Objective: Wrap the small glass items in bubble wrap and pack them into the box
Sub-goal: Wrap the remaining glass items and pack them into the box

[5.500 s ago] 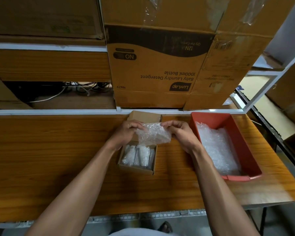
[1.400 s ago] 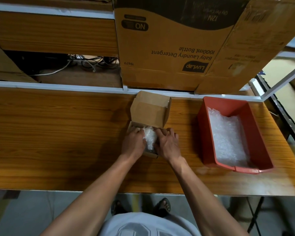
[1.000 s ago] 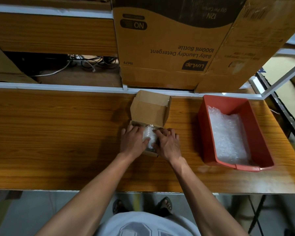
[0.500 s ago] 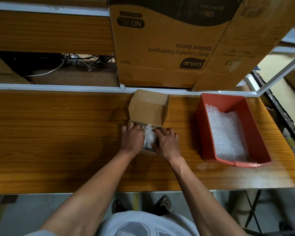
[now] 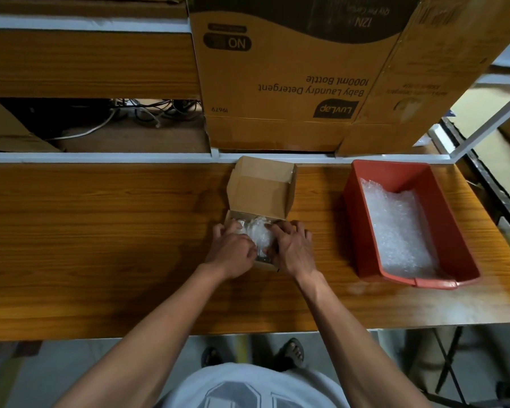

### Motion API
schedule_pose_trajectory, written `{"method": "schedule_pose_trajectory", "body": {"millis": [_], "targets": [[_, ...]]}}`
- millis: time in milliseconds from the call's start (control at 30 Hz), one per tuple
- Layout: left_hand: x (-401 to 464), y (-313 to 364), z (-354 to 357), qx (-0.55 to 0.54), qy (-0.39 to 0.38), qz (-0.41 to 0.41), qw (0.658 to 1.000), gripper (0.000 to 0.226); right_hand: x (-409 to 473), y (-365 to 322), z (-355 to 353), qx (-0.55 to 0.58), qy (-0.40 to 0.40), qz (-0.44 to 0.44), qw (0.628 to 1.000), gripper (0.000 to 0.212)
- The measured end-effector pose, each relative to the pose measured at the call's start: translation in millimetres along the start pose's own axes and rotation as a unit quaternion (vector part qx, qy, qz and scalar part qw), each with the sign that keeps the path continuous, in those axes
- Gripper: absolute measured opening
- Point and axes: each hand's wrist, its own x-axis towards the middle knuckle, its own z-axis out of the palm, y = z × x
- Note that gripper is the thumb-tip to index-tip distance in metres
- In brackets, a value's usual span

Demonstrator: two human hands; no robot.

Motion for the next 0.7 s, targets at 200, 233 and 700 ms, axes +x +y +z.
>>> {"method": "schedule_pose_trajectory", "body": {"millis": [200, 233, 700], "targets": [[-7.7, -8.0, -3.8, -0.010, 0.050, 0.015, 0.999, 0.049, 1.9, -2.6, 3.7, 0.000, 0.001, 0.010, 1.000, 0.067], [-7.0, -8.3, -3.5, -0.004, 0.031, 0.012, 0.999, 0.054, 2.2, -2.7, 4.6, -0.001, 0.002, 0.011, 1.000, 0.068], [1.4, -14.6, -11.1, 0.021, -0.059, 0.040, 0.997, 0.042, 6.0, -7.1, 6.8, -0.005, 0.001, 0.005, 1.000, 0.070]]}}
